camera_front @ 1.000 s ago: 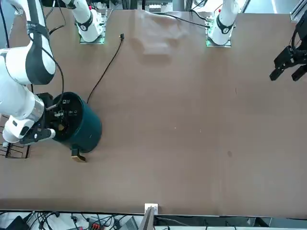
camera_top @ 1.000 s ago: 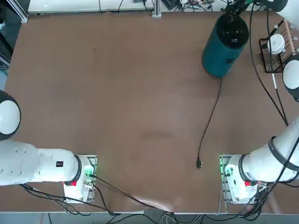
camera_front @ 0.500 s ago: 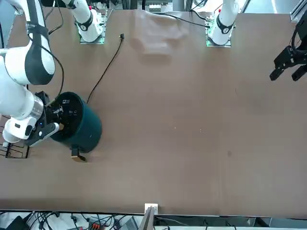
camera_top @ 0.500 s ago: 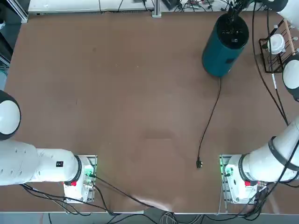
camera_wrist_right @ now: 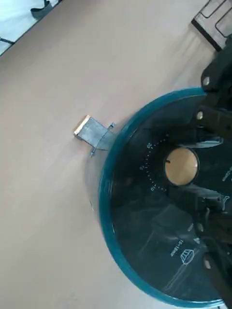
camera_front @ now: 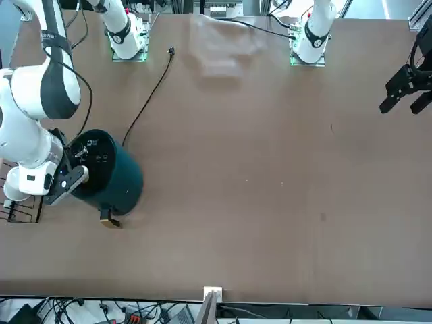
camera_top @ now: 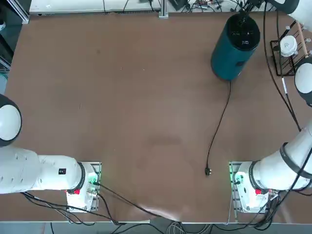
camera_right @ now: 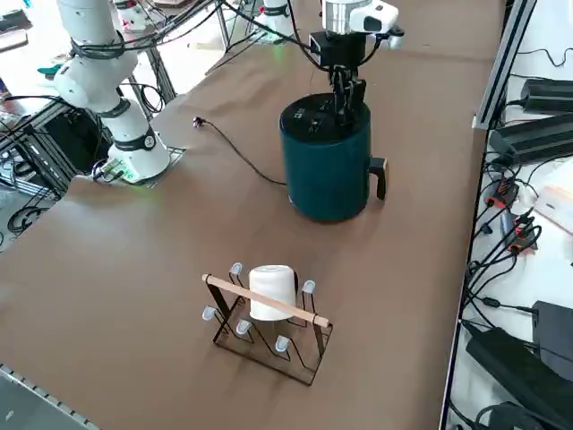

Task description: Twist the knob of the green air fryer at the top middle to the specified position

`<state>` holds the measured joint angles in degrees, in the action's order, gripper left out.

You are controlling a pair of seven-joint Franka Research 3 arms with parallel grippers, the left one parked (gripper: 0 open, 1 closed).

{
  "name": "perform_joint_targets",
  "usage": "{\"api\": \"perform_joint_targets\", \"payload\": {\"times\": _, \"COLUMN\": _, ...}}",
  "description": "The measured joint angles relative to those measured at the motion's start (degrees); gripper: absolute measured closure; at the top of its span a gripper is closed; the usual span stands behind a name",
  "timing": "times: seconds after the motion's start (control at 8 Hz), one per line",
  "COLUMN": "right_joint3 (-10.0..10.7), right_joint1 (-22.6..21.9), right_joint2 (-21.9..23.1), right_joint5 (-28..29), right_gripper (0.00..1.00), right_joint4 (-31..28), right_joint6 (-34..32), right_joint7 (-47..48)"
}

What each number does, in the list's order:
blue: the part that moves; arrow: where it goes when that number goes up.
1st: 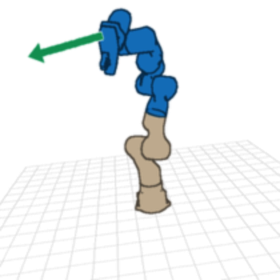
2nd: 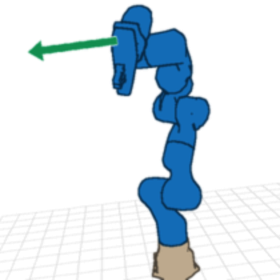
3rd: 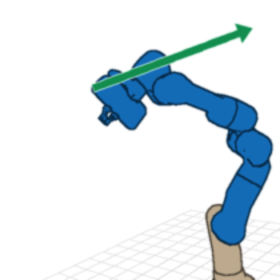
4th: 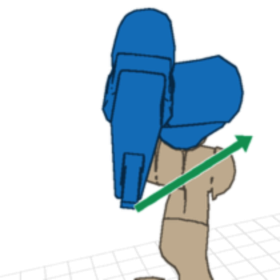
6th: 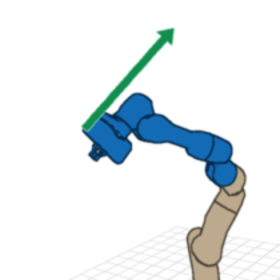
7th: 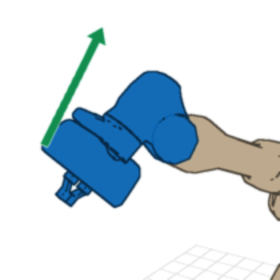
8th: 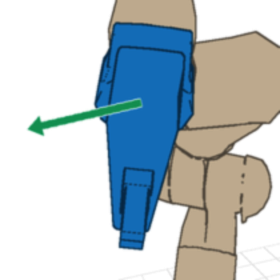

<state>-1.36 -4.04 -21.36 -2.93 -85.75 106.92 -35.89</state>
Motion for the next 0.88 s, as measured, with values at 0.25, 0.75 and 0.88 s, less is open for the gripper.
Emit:
{"api": "perform_joint_targets", "payload": {"times": 0.25, "right_joint3": 0.0, "right_joint1": 0.0, "right_joint2": 0.0, "right_joint5": -0.1, "right_gripper": 0.55, "right_joint4": 0.0, "right_joint6": 0.2, "right_joint7": -3.1}}
{"api": "perform_joint_targets", "payload": {"times": 0.75, "right_joint3": 0.0, "right_joint1": 0.0, "right_joint2": -0.1, "right_joint5": -0.2, "right_gripper": 0.55, "right_joint4": 0.0, "right_joint6": 0.4, "right_joint7": -11.6}}
{"api": "perform_joint_targets", "payload": {"times": 0.88, "right_joint3": 0.0, "right_joint1": 0.0, "right_joint2": -0.1, "right_joint5": -0.3, "right_gripper": 0.55, "right_joint4": 0.0, "right_joint6": 0.4, "right_joint7": -13.2}}
